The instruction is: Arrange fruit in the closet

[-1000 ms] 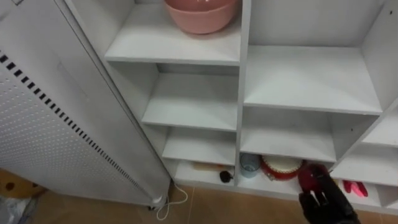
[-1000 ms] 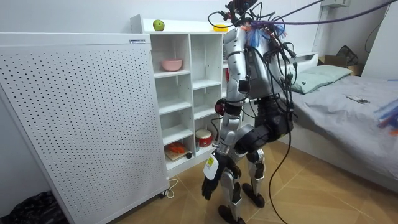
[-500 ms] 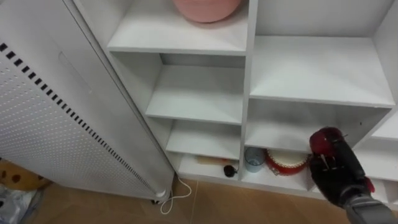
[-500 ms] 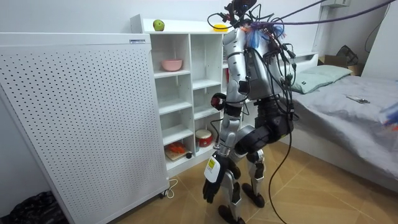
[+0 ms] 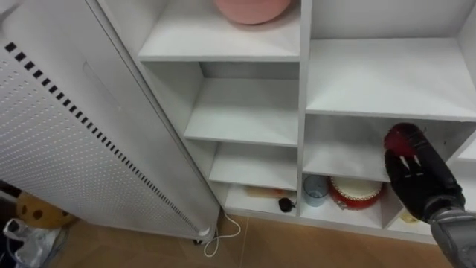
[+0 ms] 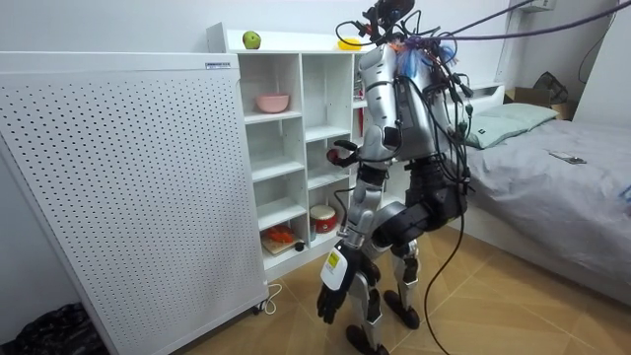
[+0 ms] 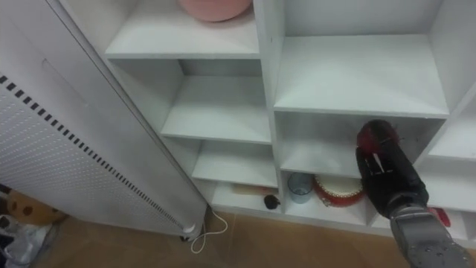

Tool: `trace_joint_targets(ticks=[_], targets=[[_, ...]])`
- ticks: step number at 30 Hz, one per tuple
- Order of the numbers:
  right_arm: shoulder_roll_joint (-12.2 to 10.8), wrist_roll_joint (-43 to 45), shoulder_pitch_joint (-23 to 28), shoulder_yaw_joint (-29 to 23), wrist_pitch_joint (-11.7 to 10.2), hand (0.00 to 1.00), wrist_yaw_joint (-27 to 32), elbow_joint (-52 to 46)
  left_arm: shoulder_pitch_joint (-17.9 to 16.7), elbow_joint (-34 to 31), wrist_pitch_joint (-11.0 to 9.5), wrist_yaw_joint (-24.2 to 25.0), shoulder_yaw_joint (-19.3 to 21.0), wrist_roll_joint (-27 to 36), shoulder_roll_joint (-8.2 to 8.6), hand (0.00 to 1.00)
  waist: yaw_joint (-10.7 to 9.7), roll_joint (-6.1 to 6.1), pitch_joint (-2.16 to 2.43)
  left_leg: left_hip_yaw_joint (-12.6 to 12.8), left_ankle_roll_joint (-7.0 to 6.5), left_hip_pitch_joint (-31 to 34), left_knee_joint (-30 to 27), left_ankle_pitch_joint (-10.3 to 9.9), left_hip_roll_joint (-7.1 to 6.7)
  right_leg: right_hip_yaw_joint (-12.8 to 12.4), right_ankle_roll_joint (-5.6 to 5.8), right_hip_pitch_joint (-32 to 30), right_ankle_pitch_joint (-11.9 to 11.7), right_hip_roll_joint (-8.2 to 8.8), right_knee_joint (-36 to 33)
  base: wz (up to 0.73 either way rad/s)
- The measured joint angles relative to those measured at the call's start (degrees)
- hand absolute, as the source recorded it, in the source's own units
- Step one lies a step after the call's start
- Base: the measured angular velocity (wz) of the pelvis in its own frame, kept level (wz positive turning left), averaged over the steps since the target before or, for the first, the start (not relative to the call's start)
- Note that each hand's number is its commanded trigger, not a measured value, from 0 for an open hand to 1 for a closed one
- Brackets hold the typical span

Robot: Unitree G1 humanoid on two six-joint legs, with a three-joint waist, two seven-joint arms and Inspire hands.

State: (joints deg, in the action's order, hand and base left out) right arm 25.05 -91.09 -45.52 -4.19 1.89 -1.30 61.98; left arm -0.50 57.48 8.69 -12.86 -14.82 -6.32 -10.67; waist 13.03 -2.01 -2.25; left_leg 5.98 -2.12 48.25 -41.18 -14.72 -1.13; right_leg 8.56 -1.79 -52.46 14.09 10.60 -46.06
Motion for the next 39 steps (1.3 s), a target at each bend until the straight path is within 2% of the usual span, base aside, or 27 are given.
trace_joint_targets(ticks=[9,14,18,24,30,33,36,38,39], targets=[[0.56,-0.48,-0.47,-0.01,-0.08,0.00,0.00,-0.44,-0.19,-0.19,-0.01,0.00,0.00,0.00,-0.11,0.00,-0.25,0.00,0.00,0.00,0.05,0.02,-0.99,-0.23,-0.12,0.08,-0.12,-0.06,0.55,0.45,-1.41,0.02],[0.56,-0.49,-0.46,-0.01,-0.66,0.00,0.00,-1.57,-0.64,-0.96,-0.03,0.00,0.03,-0.14,-0.77,0.00,-0.20,0.00,0.00,0.07,0.02,0.00,-1.44,-0.39,0.00,-0.04,-0.13,0.04,0.65,0.31,-1.59,0.00],[0.56,-0.47,-0.27,0.01,-0.65,0.00,-0.02,-1.57,-2.02,-2.74,-0.05,0.05,-0.16,-0.46,-1.74,0.00,-0.38,0.00,0.01,0.09,0.09,-0.22,-1.43,-0.43,0.27,0.14,-0.17,0.32,0.62,0.09,-1.40,0.00],[0.55,1.54,1.28,0.04,-0.57,0.00,-2.49,1.01,-4.09,-2.73,0.03,0.24,-0.27,-0.56,-1.83,0.00,-1.40,-0.01,0.00,0.05,0.28,-2.15,-0.85,-0.74,0.77,0.88,-0.22,2.78,0.75,-0.25,-0.34,0.01],[-0.23,11.07,7.02,1.27,0.73,0.00,-6.63,8.11,-4.31,-1.62,0.10,3.66,-0.18,-0.82,-1.84,0.00,-1.51,-0.49,-0.15,-0.19,0.45,-7.69,1.46,-1.10,1.92,1.92,0.19,9.42,0.60,-1.70,3.75,-0.01],[-0.40,15.80,12.62,4.72,0.71,0.00,-9.00,13.42,-3.66,-0.16,0.07,4.91,0.01,-2.60,-1.89,0.00,-1.67,-1.24,-0.18,-1.04,0.64,-11.11,3.98,-0.99,2.33,3.37,0.47,13.98,0.11,-2.45,7.46,0.06],[-1.70,25.69,19.17,9.27,1.21,0.00,-10.68,16.87,-3.15,1.19,-0.46,5.67,0.61,-7.63,-1.90,0.00,-1.75,-0.76,-0.07,-0.94,0.96,-14.42,7.70,-0.20,2.16,3.31,0.60,16.77,-0.65,-2.84,10.46,-0.04],[-2.97,35.34,23.73,12.86,1.91,0.00,-12.56,17.88,-2.17,2.37,-1.05,5.79,1.45,-9.78,-1.96,0.00,-2.74,-0.44,-0.13,-0.85,1.24,-17.37,10.31,0.09,2.09,3.67,0.62,19.40,-0.57,-2.96,12.35,-0.03],[-3.49,37.31,24.57,13.78,1.90,0.00,-12.91,18.45,-2.01,2.82,-1.32,5.78,1.68,-10.20,-1.98,0.00,-3.22,-0.43,-0.14,-0.93,1.31,-18.31,11.00,0.20,2.15,3.85,0.62,20.39,-0.58,-3.10,13.04,0.04]])
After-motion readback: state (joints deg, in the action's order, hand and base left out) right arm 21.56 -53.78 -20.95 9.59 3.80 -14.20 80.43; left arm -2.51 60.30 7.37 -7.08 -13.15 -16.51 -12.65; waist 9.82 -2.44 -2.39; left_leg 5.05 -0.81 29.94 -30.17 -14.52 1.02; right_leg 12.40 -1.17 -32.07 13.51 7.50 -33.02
